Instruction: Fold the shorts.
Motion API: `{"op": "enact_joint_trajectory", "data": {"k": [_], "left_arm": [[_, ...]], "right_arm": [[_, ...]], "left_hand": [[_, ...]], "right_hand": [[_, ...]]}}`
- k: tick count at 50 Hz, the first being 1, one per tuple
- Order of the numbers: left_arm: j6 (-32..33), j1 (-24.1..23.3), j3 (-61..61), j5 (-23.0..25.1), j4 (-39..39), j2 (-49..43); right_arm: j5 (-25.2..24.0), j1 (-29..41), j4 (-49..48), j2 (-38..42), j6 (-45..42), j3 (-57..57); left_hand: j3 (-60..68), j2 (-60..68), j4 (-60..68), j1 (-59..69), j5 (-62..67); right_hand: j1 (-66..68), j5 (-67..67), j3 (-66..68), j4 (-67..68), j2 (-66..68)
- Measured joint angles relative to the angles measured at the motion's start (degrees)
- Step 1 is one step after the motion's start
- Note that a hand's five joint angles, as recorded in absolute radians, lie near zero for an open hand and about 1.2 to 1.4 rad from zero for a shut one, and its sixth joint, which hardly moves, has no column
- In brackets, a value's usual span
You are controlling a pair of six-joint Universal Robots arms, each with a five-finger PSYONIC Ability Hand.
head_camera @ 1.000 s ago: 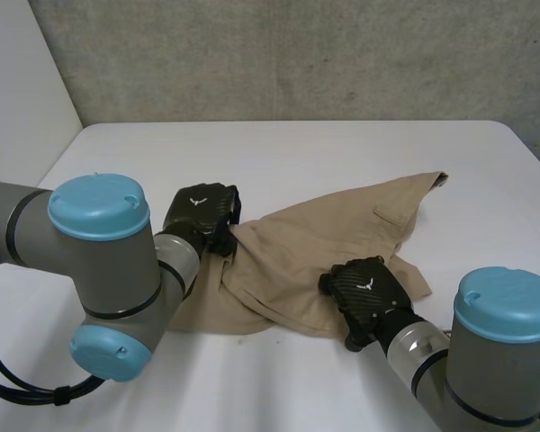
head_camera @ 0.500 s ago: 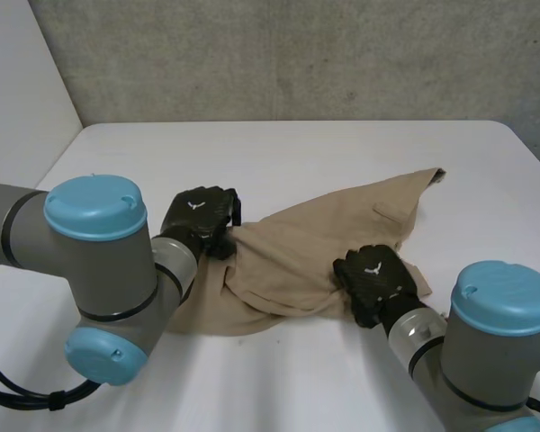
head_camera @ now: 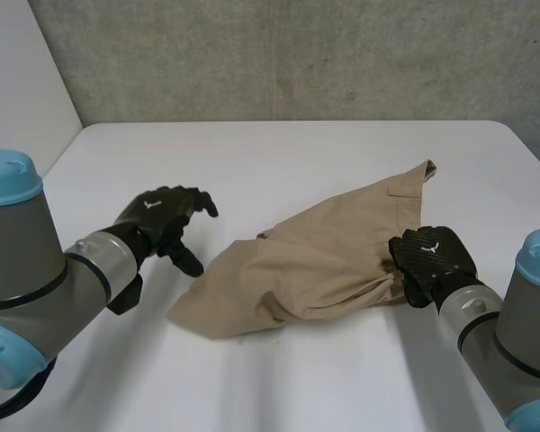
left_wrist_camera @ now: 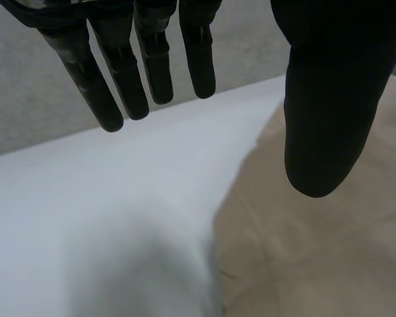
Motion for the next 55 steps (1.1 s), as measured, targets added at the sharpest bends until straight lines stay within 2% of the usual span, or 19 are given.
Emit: {"op": "enact_joint_trajectory", "data": {"k": [6, 18, 23, 24, 26, 27, 32, 37, 47, 51, 55], "left_arm": [[0.1, 0.9, -1.3, 4.4, -0.1, -2.1], [0.2, 0.3, -0.7, 4.5, 0.2, -7.1], [0.2, 0.0, 0.4, 4.2, 0.5, -9.6], [0.2, 0.0, 0.7, 4.2, 0.6, -9.9], [0.2, 0.0, 1.1, 4.2, 0.7, -10.4], [0.2, 0.1, 1.6, 4.2, 0.8, -10.7], [0.1, 0.4, 2.7, 4.0, 0.9, -10.0], [-0.1, 0.5, 3.2, 3.9, 0.4, -2.3], [-1.4, 0.8, 6.1, 4.0, -3.6, 23.2], [-2.3, 0.9, 8.4, 4.0, -7.0, 27.9], [-3.2, 1.3, 10.7, 4.0, -10.5, 29.5]], "right_arm": [[0.0, 0.0, 0.1, -1.0, 0.0, 0.2], [-0.1, -0.5, 1.3, -2.3, 0.0, 0.3], [-0.2, -0.6, 1.7, -2.6, 0.0, 0.3], [-0.2, -0.6, 1.8, -2.6, 0.0, 0.3], [-0.2, -0.6, 1.8, -2.6, 0.0, 0.3], [-0.2, -0.6, 1.9, -2.7, 0.0, 0.2], [-0.2, -0.6, 2.8, -3.1, -0.2, -0.5], [-0.1, -0.4, 8.0, -7.4, -2.0, -4.7], [0.6, -0.2, 24.6, -21.4, -6.9, -22.5], [0.9, -0.4, 29.8, -25.3, -7.6, -30.2], [1.1, -0.5, 32.7, -26.0, -8.2, -34.7]], "left_hand": [[0.1, 0.1, 0.2, 0.2, 1.1], [3.8, 4.0, 4.6, 3.9, 5.0], [14.2, 14.5, 15.1, 15.5, 15.0], [24.5, 24.9, 24.7, 25.3, 24.6], [35.7, 36.2, 36.6, 37.0, 36.6], [39.1, 39.8, 40.2, 38.7, 39.6], [40.8, 41.6, 41.8, 38.7, 39.7], [40.9, 41.7, 41.8, 38.7, 39.7], [41.0, 41.8, 42.1, 38.7, 39.7], [41.1, 41.8, 42.5, 38.7, 39.7], [41.2, 41.8, 42.6, 38.7, 39.7]], "right_hand": [[0.0, 0.0, 0.0, 0.0, 0.0], [0.0, 0.0, 0.0, 0.0, 0.0], [0.0, 0.0, 0.0, 0.0, 0.0], [0.0, 0.0, 0.0, 0.0, 0.0], [0.0, 0.0, 0.0, 0.0, 0.0], [0.0, 0.0, 0.0, 0.0, 0.0], [0.0, 0.0, 0.0, 0.0, 0.0], [0.0, 0.0, 0.0, 0.0, 0.0], [0.0, 0.0, 0.0, 0.0, 0.0], [0.0, 0.6, 1.6, 0.0, 0.0], [0.0, 0.8, 1.6, 0.0, 0.0]]}}
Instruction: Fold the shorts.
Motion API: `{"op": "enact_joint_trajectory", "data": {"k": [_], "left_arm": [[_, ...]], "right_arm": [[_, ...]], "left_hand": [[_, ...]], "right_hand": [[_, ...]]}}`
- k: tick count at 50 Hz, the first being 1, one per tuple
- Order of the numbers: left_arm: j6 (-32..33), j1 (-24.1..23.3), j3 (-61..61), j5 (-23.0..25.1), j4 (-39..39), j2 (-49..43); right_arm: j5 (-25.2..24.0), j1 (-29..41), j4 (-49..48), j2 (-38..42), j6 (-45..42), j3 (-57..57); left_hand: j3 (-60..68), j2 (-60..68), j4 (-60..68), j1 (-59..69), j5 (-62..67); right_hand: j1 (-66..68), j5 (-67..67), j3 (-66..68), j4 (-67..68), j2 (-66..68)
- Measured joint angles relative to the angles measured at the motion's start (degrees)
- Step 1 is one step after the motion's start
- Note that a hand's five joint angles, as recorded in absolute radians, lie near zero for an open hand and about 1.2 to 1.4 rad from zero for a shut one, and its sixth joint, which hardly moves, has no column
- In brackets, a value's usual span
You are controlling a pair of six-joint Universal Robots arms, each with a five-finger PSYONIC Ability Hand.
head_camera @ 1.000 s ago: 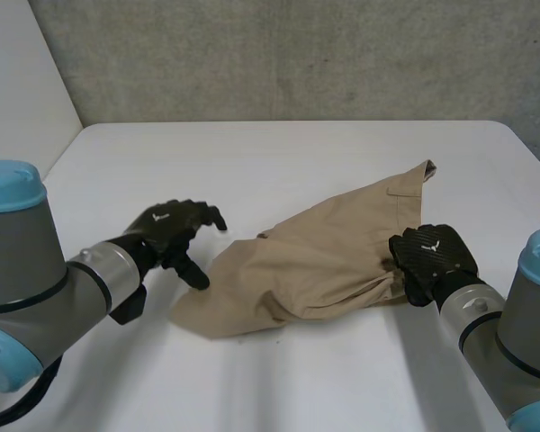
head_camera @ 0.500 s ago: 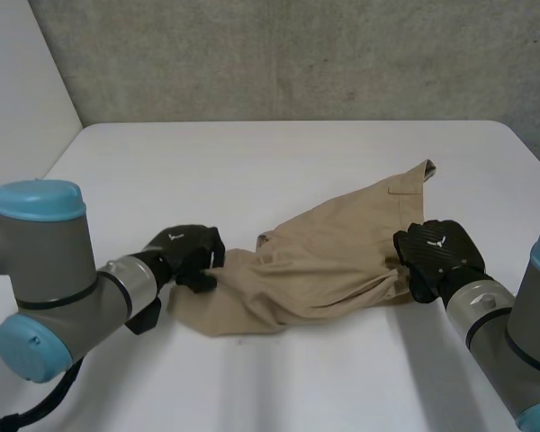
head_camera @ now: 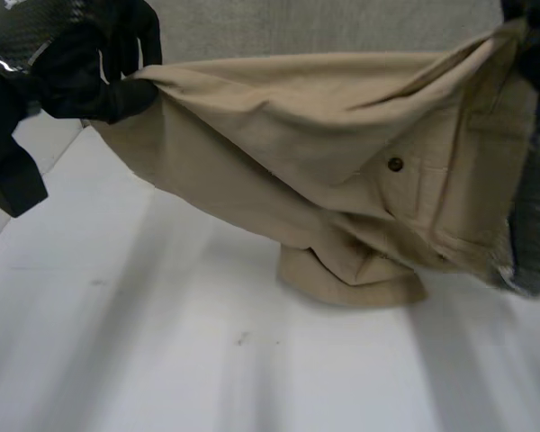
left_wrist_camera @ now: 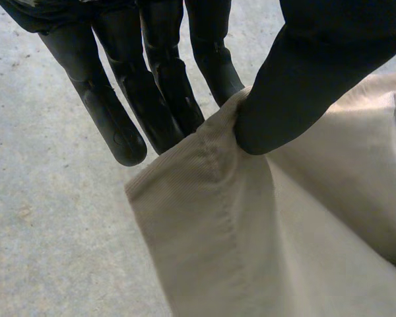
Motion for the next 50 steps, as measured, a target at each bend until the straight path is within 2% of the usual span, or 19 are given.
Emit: {"op": "enact_joint_trajectory", "data": {"k": [5, 9, 11, 15, 19, 23, 24, 26, 27, 30, 33, 37, 43, 48, 50], "left_arm": [[-0.5, 0.8, 1.8, 0.0, -4.3, -1.2], [-0.4, 1.1, 1.8, 0.0, -5.7, -4.8], [-0.2, 1.1, 1.9, 0.0, -5.9, -7.5], [0.2, 0.5, 4.1, -0.3, -5.4, -18.6], [0.8, -0.2, 10.3, -2.4, -4.3, -28.7], [2.4, -1.0, 22.5, -8.5, -1.4, -37.5], [2.9, -1.2, 26.7, -10.8, 0.4, -38.8], [2.9, -1.2, 26.7, -10.8, 0.4, -38.8], [3.5, -1.7, 33.1, -14.8, 5.0, -39.6], [3.8, -2.6, 35.8, -18.1, 12.6, -35.4], [3.7, -3.3, 32.3, -19.3, 18.3, -28.5], [3.7, -3.7, 22.0, -19.3, 21.9, -20.2], [3.8, -4.0, 4.6, -18.9, 21.9, -14.1], [3.9, -4.2, -6.7, -18.7, 21.6, -12.1], [4.0, -4.3, -15.1, -18.6, 21.5, -11.3]], "right_arm": [[0.1, 0.1, 4.3, 3.6, -2.3, -4.4], [-0.1, 0.5, 7.0, 9.9, -4.2, -5.5], [-0.3, 0.7, 7.7, 13.2, -5.0, -5.6], [-0.4, 0.8, 7.5, 21.0, -6.1, -5.9], [-0.1, 0.8, 2.4, 27.1, -5.9, -7.3], [2.1, 0.8, -8.8, 29.8, -4.6, -10.0], [3.3, 0.8, -14.3, 29.7, -3.9, -11.2], [3.3, 0.8, -14.3, 29.7, -3.9, -11.2], [5.4, 0.9, -24.9, 27.9, -2.7, -12.7], [6.9, 1.8, -36.5, 24.2, -1.0, -13.4], [7.0, 3.4, -41.1, 21.6, 0.2, -13.2], [5.9, 5.4, -38.0, 20.2, 1.1, -12.0], [2.4, 6.0, -28.3, 20.6, 1.6, -7.4], [0.3, 5.7, -25.0, 21.5, 1.6, -1.9], [-0.7, 5.4, -23.6, 22.8, 1.6, 3.1]], "left_hand": [[0.0, 0.0, 0.0, 0.0, 0.0], [0.0, 0.0, 0.0, 0.0, 0.0], [0.0, 0.0, 0.0, 0.0, 0.0], [0.0, 0.0, 0.0, 0.0, 0.0], [0.0, 0.0, 0.0, 0.0, 0.0], [0.0, 0.1, 0.1, 0.0, 0.0], [0.0, 0.1, 0.1, 0.0, 0.0], [0.0, 0.1, 0.1, 0.0, 0.0], [0.0, 0.1, 0.2, 0.0, 0.0], [0.1, 0.1, 0.2, 0.0, 0.0], [0.1, 0.1, 0.2, 0.0, 0.0], [0.1, 0.1, 0.2, 0.0, 0.7], [0.1, 0.1, 0.2, 0.0, 0.8], [0.1, 0.1, 0.2, 0.0, 0.8], [0.1, 0.1, 0.2, 0.0, 0.8]], "right_hand": [[0.0, 0.3, 0.0, 0.0, 0.0], [0.0, 0.4, 0.0, 0.0, 0.0], [0.0, 0.4, 0.0, 0.0, 0.0], [0.0, 0.4, 0.3, 0.0, 0.0], [0.0, 0.4, 0.3, 0.0, 0.0], [0.0, 0.4, 0.3, 0.0, 0.0], [0.0, 0.4, 0.3, 0.0, 0.3], [0.0, 0.4, 0.3, 0.0, 0.3], [0.0, 0.4, 0.3, 0.0, 0.3], [0.0, 0.4, 0.3, 0.0, 0.3], [0.0, 0.4, 0.3, 0.0, 0.3], [0.0, 0.8, 0.3, 0.0, 0.3], [0.0, 0.9, 0.3, 0.0, 0.3], [0.0, 0.9, 0.3, 0.0, 0.3], [0.0, 0.9, 0.3, 0.0, 0.3]]}}
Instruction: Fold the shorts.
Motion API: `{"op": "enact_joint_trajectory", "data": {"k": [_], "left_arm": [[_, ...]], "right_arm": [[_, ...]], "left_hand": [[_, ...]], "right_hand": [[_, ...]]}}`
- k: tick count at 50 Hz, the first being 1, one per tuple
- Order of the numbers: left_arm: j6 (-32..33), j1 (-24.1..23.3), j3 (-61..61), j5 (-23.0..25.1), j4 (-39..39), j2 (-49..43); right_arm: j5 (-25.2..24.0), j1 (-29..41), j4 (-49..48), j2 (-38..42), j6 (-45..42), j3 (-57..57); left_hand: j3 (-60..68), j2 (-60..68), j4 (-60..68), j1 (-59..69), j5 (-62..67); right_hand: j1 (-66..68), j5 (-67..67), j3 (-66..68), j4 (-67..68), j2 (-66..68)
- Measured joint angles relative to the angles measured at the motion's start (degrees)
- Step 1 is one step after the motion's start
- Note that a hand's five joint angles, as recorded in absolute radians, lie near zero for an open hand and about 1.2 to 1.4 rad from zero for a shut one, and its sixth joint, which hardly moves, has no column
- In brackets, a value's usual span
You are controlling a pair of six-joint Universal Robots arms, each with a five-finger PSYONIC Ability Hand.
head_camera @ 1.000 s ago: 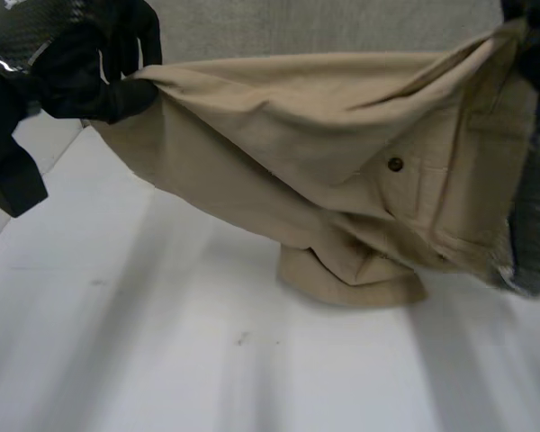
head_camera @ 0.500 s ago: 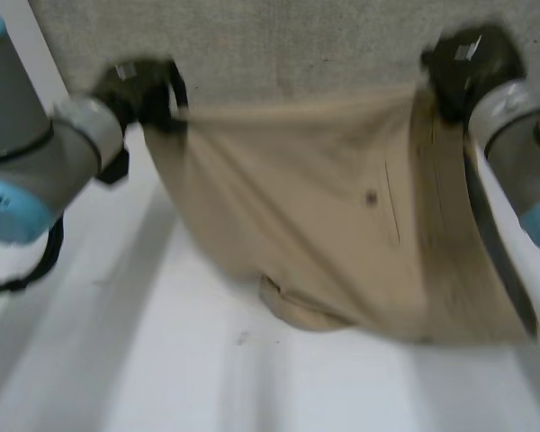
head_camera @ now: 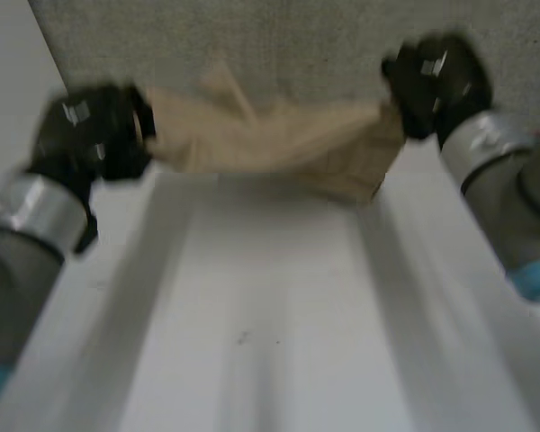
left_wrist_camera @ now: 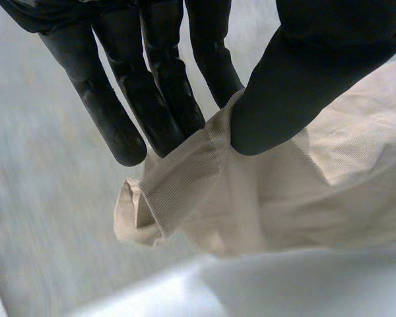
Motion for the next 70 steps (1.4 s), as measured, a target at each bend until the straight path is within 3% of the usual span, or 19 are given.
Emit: {"op": "enact_joint_trajectory", "data": {"k": [9, 14, 22, 23, 25, 26, 32, 38, 50, 60, 66, 67, 69, 70], "left_arm": [[0.2, -1.9, -14.1, 0.2, -0.3, -2.8], [0.3, -4.8, -15.8, 0.1, -1.0, -6.0], [0.3, -5.6, -14.0, 0.0, -1.7, -6.8], [0.3, -5.5, -13.4, 0.0, -1.7, -6.8], [0.3, -5.3, -12.7, 0.0, -1.6, -6.9], [0.3, -4.9, -12.0, 0.0, -1.5, -7.2], [0.3, -3.8, -8.6, 0.0, -1.4, -10.6], [0.3, -2.7, -5.4, -0.1, -1.4, -14.6], [0.3, -0.5, 0.1, -0.1, -1.3, -20.4], [0.3, 1.0, 4.6, 0.0, -1.7, -24.5], [0.1, 1.2, 5.5, 0.0, -1.8, -25.7], [0.1, 1.2, 5.5, 0.0, -1.8, -25.7], [0.1, 1.2, 5.5, 0.0, -1.8, -25.8], [0.1, 1.2, 5.3, 0.0, -1.8, -25.8]], "right_arm": [[-2.2, -0.6, 4.5, 3.6, -0.2, 14.6], [-5.0, -1.3, 5.8, 3.8, 0.0, 21.6], [-6.9, -4.8, 6.7, 2.1, 3.4, 26.3], [-7.3, -5.6, 6.9, 1.8, 5.3, 27.0], [-7.6, -6.2, 7.0, 1.5, 6.7, 27.4], [-8.5, -6.9, 7.0, 1.2, 9.2, 28.1], [-13.7, -8.8, 3.9, -0.7, 17.3, 32.1], [-15.7, -8.9, -1.2, -3.0, 18.9, 36.4], [-14.9, -8.3, -8.4, -2.4, 17.4, 40.7], [-10.4, -7.9, -11.8, 1.9, 14.2, 39.0], [-9.3, -7.7, -12.8, 4.2, 13.6, 37.4], [-9.2, -7.6, -13.4, 4.7, 13.5, 37.0], [-9.1, -7.5, -14.1, 5.1, 13.6, 36.7], [-9.0, -7.6, -14.6, 5.1, 13.8, 36.5]], "left_hand": [[0.0, 0.0, 0.0, 0.0, 0.0], [0.0, 0.0, 0.0, 0.0, 0.0], [0.0, 0.0, 0.0, 0.0, 0.0], [0.0, 0.0, 0.0, 0.0, 0.0], [0.0, 0.0, 0.0, 0.0, 0.0], [0.0, 0.0, 0.0, 0.0, 0.0], [0.0, 0.0, 0.0, 0.0, 0.0], [0.0, 0.0, 0.0, 0.0, 0.0], [0.0, 0.0, 0.0, 0.0, 0.0], [0.0, 0.0, 0.0, 0.0, 0.0], [0.0, 0.0, 0.0, 0.0, 0.0], [0.0, 0.0, 0.0, 0.0, 0.0], [0.0, 0.0, 0.0, 0.0, 0.0], [0.0, 0.0, 0.0, 0.0, 0.0]], "right_hand": [[0.0, 0.0, 0.0, 0.0, 0.0], [0.0, 0.0, 0.0, 0.0, 0.0], [-0.2, -0.1, -0.1, -0.1, -0.4], [-9.4, -11.4, -13.4, -12.9, -13.6], [-9.4, -11.4, -13.4, -12.9, -13.6], [-19.7, -24.7, -26.3, -26.7, -27.0], [-27.6, -34.2, -35.6, -36.1, -35.4], [-29.4, -36.9, -37.9, -38.5, -38.1], [-29.3, -36.6, -37.6, -38.2, -37.7], [-27.9, -34.3, -34.7, -35.3, -34.9], [-20.1, -26.2, -25.3, -25.9, -25.2], [-11.9, -17.6, -14.9, -16.4, -14.8], [-7.3, -11.8, -9.2, -10.5, -9.0], [-2.7, -1.9, -1.1, -0.6, -1.0]]}}
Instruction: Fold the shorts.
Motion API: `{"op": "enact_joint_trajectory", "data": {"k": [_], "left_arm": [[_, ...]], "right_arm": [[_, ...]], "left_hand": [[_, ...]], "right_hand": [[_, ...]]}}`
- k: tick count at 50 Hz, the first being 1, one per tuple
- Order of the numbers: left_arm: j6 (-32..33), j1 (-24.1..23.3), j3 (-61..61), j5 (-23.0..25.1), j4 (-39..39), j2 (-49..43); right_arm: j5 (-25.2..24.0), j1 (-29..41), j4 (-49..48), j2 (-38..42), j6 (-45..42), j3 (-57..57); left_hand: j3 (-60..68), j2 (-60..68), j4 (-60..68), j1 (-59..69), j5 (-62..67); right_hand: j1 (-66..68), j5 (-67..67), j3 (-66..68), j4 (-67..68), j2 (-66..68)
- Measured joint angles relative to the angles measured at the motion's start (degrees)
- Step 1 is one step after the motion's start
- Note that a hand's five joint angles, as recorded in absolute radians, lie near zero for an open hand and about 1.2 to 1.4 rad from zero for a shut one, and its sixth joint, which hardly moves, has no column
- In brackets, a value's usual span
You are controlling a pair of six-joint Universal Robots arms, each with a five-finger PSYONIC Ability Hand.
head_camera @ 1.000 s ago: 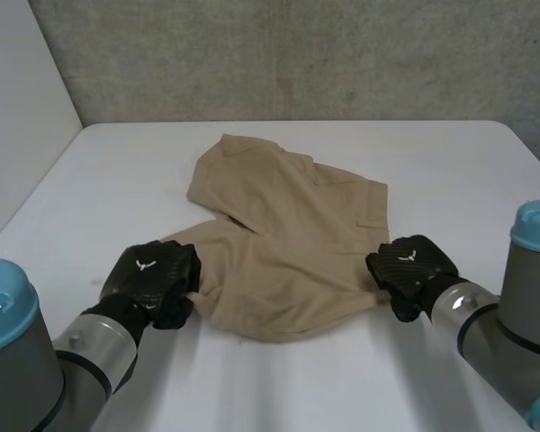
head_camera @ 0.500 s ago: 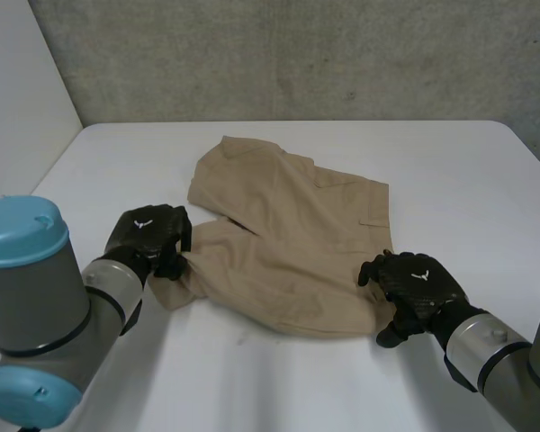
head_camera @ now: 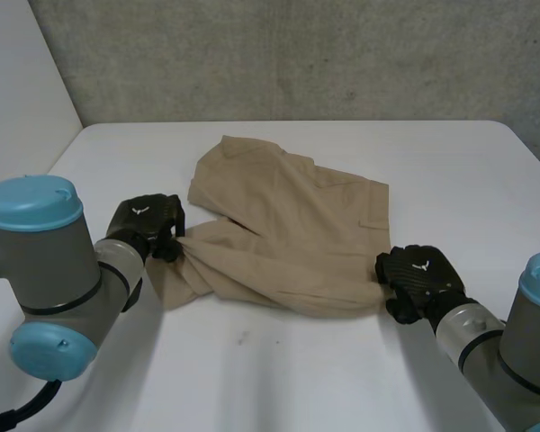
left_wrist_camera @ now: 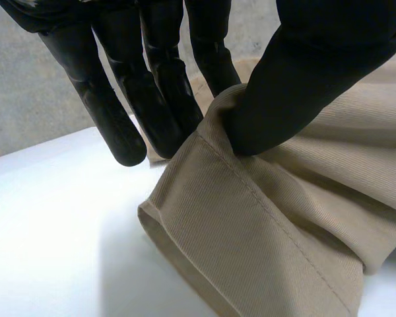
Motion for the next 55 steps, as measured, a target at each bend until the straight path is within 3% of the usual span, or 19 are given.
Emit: {"op": "enact_joint_trajectory", "data": {"k": [10, 16, 23, 32, 37, 44, 49, 55], "left_arm": [[0.6, -0.6, -3.5, 0.2, -3.9, 2.9], [1.2, -2.1, -7.9, 1.5, -12.4, 10.3], [1.3, -4.7, -13.2, 6.5, -23.6, 23.2], [0.9, -6.5, -15.8, 11.5, -27.8, 32.3], [1.2, -6.7, -15.8, 11.8, -24.5, 29.6], [1.9, -6.3, -10.3, 10.8, -16.7, 18.1], [5.1, -6.1, 2.8, 7.1, -13.0, 8.4], [10.0, -6.2, 22.4, 0.4, -11.0, 4.1]], "right_arm": [[1.2, -0.7, 1.0, -8.3, 0.0, -0.5], [1.2, -1.6, 11.2, -16.5, -3.1, -3.0], [0.9, -6.0, 27.2, -24.5, -11.8, -9.4], [0.4, -7.4, 34.9, -26.6, -17.2, -12.4], [0.4, -7.1, 36.6, -21.1, -17.7, -12.1], [1.3, -5.7, 36.3, -11.6, -18.3, -15.2], [3.8, -2.6, 33.5, -5.8, -18.0, -23.8], [8.5, 1.6, 25.1, -3.9, -16.7, -36.1]], "left_hand": [[0.0, 0.0, 0.0, 0.0, 0.0], [0.0, 0.0, 0.0, 0.0, 0.0], [0.0, 0.0, 0.0, 0.0, 0.0], [0.0, 0.0, 0.0, 0.0, 0.0], [0.0, 0.0, 0.0, 0.0, 0.0], [0.0, 0.0, 0.0, 0.0, 0.0], [0.0, 0.0, 0.0, 0.0, 0.0], [0.0, 0.0, 0.0, 0.0, 0.0]], "right_hand": [[1.0, 0.6, 0.1, 0.6, 0.0], [1.0, 0.6, 0.1, 0.6, 0.0], [1.1, 0.6, 0.1, 0.6, 0.0], [1.1, 0.6, 0.6, 0.6, 0.0], [1.4, 0.6, 1.1, 0.6, 0.0], [1.4, 1.1, 1.3, 0.6, 0.3], [1.4, 1.1, 1.4, 0.6, 0.6], [1.4, 1.1, 1.4, 0.6, 0.6]]}}
